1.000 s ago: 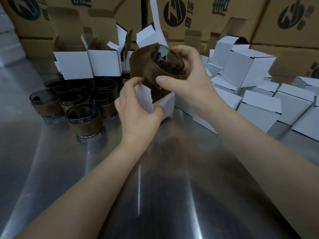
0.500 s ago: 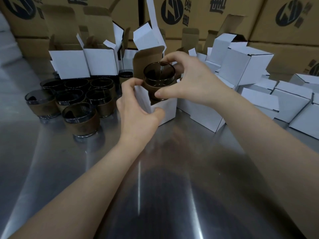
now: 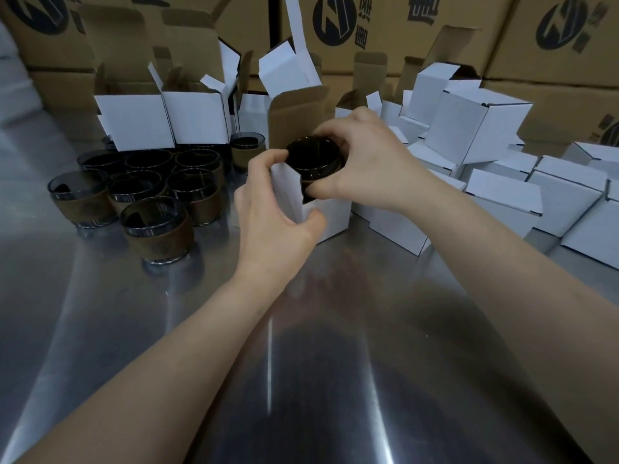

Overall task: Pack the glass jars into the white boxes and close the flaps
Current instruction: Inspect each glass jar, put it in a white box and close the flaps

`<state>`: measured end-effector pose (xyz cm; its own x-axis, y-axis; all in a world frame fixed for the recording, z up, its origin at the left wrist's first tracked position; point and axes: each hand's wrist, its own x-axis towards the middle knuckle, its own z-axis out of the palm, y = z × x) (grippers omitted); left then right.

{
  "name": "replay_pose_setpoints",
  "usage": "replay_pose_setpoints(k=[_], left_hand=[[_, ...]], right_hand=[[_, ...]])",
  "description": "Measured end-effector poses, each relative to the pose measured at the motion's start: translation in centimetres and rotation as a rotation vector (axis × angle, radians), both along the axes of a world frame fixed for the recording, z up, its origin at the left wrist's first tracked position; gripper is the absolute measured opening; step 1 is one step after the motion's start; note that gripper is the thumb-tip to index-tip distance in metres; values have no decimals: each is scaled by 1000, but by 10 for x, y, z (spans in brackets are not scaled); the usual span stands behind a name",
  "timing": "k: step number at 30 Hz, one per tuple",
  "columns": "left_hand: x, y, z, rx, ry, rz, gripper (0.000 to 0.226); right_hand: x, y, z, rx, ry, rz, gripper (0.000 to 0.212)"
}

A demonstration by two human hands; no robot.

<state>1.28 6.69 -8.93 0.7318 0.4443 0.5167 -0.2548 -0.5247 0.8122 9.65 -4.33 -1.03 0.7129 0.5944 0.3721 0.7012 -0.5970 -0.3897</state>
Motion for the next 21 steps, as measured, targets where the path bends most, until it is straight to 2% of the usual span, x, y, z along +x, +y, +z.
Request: replay_pose_setpoints(k=[7, 11, 14, 21], left_hand=[[-3, -5, 3, 110, 17, 34, 68], [-4, -5, 3, 209, -19, 18, 65], [-6, -8, 4, 300, -46, -7, 61], [-8, -10, 4, 347, -68, -17, 59]], right_hand=[[-8, 0, 8, -20, 236, -41, 43], [-9, -4, 13, -100, 338, -94, 42], [-9, -3, 12, -190, 335, -116, 37], [-9, -3, 12, -301, 209, -133, 49]])
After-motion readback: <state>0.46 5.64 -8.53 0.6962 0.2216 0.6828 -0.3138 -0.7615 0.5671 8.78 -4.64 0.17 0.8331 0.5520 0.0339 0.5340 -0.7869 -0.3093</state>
